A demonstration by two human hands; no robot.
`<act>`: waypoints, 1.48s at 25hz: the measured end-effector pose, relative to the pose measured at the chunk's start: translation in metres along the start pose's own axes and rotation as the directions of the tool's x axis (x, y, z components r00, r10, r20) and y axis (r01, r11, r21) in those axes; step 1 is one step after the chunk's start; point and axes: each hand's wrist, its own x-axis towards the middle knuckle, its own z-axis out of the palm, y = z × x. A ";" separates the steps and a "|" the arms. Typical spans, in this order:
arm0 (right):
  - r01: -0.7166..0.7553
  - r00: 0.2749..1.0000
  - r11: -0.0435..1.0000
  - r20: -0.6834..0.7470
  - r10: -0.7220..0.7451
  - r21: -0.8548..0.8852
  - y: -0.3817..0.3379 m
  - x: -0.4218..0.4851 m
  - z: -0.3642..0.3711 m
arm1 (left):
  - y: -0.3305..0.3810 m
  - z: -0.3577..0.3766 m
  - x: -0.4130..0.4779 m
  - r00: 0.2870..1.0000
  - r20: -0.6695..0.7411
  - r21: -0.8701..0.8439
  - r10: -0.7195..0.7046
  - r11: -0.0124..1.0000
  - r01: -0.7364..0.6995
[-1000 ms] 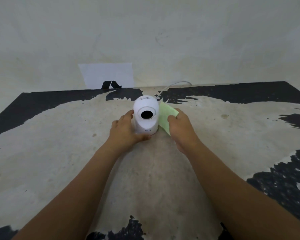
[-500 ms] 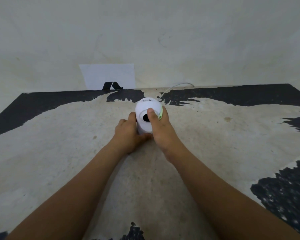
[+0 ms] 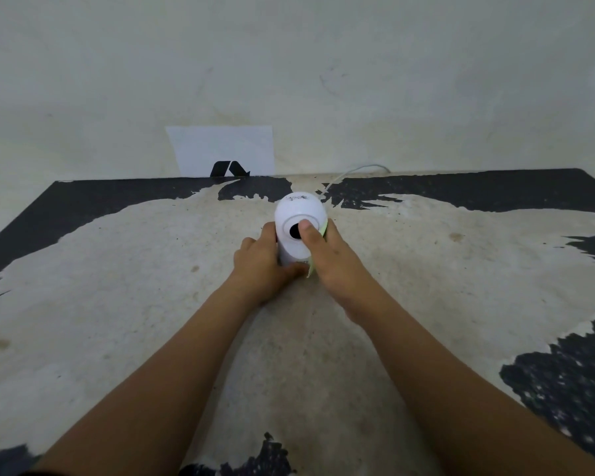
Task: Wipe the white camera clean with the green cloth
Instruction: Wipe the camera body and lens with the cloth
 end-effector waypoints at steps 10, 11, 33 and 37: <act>0.005 1.000 0.997 -0.023 -0.006 -0.080 0.003 0.006 -0.001 | -0.004 0.003 0.001 0.999 -0.030 -0.008 0.035 0.999 -0.035; -0.001 1.000 0.997 -0.006 0.001 -0.081 0.005 0.002 -0.001 | -0.005 0.003 0.001 0.998 -0.035 -0.001 0.044 0.999 -0.044; 0.015 0.992 0.901 -0.104 -0.066 -0.433 0.006 -0.015 -0.022 | -0.007 0.001 0.002 0.999 0.002 0.036 0.041 0.999 -0.041; 0.088 0.994 0.918 -0.021 -0.104 -0.387 0.006 -0.037 -0.027 | -0.011 -0.011 -0.014 1.000 0.006 -0.134 0.018 0.991 -0.017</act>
